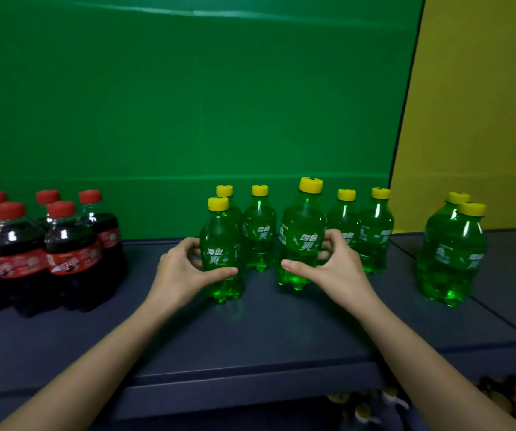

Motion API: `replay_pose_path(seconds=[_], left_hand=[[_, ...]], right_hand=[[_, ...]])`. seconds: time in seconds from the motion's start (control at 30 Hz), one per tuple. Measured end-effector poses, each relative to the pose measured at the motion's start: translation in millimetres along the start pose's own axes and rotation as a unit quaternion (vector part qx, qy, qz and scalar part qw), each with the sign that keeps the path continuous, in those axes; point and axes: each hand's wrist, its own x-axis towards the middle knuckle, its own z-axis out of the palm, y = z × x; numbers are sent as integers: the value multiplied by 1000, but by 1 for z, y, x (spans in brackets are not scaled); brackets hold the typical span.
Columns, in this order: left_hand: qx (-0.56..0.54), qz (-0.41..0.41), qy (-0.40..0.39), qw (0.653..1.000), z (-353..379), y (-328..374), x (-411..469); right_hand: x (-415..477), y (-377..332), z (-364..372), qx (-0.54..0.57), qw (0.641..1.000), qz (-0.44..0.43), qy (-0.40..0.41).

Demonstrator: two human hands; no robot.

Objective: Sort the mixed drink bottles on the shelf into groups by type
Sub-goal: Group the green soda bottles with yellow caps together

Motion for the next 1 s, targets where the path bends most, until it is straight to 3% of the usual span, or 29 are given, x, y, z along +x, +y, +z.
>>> replay_pose_path(seconds=[0.87,1.0], left_hand=[[44,42,35,998,17,-11,6],[52,50,7,997,17,-7,2]], right_hand=[[11,17,60,-56,996,-12,-61],[8,10,55,-39,996,-6,-78]])
